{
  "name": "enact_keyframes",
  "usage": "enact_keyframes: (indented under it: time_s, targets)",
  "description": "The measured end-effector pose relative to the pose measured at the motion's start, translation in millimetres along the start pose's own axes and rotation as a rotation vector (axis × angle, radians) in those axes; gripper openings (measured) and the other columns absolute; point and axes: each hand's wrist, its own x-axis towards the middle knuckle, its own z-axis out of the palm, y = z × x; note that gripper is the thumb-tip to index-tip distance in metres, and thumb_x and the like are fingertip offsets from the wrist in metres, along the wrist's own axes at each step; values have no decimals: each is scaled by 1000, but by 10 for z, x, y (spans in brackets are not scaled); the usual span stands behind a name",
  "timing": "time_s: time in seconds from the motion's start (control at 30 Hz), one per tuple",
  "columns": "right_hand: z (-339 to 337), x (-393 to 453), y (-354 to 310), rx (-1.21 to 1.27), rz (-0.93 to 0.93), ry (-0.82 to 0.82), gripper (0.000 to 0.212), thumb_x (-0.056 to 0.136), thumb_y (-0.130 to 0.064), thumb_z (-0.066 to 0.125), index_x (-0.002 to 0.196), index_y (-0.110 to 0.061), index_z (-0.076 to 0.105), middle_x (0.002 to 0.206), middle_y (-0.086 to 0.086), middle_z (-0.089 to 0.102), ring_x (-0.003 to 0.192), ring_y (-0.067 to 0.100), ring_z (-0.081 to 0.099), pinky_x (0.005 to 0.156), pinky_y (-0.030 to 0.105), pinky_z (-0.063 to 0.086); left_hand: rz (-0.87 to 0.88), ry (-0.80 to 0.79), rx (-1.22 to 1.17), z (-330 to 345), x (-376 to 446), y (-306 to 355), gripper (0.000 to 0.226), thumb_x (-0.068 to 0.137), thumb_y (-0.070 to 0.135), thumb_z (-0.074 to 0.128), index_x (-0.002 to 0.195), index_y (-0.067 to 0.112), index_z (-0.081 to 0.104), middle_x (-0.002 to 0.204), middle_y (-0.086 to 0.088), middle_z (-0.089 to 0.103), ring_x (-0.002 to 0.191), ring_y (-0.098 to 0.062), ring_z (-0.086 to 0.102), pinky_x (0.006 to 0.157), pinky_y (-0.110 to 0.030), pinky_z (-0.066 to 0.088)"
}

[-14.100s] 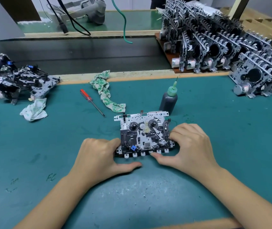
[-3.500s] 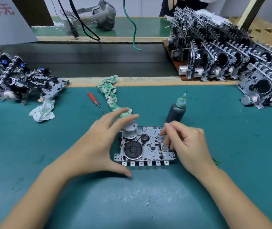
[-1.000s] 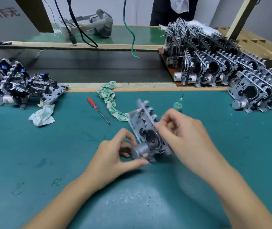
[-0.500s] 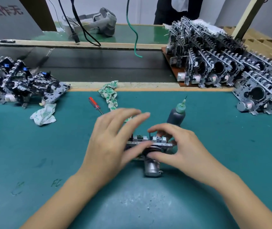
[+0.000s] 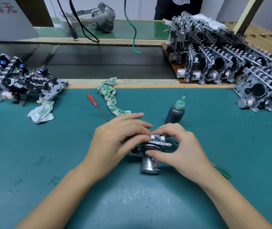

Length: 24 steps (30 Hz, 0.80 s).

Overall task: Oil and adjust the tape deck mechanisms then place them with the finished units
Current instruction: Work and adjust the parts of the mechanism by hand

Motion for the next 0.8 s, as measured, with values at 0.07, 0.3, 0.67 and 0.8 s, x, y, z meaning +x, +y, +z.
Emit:
enact_keyframes:
  time_s: [0.07,0.3,0.67,0.8]
  targets:
    - [-13,15,-21,-1,-3,-19,38,62,-21,87,80,-42,61,94,-21,61,95,4,54,84,13,38,3,-2,-23,-6,-1,-6,23,89,25,56,83,13,74,98,13,69,116,-8,56,99,-22,43]
    - [-14,-35,-48,7,-4,-34,38,64,-20,85,85,-40,61,96,-25,62,96,5,55,87,15,39,32,-7,-29,-9,-22,-8,23,89,24,56,82,12,74,97,15,67,117,-5,54,100,-21,42]
    - [-102,-268,226,-406,-245,85,30,84,-35,54,77,-14,74,79,-15,70,74,13,60,72,34,52,-4,20,-8,3,-50,-19,24,89,31,56,83,18,75,98,19,69,118,-7,55,94,-40,46]
    - [-152,-244,246,-477,-275,108,29,87,-30,49,77,-20,74,83,-22,69,73,10,57,72,29,47,0,29,-21,2,-59,-21,26,90,34,54,84,19,75,98,19,69,118,-6,55,94,-40,46]
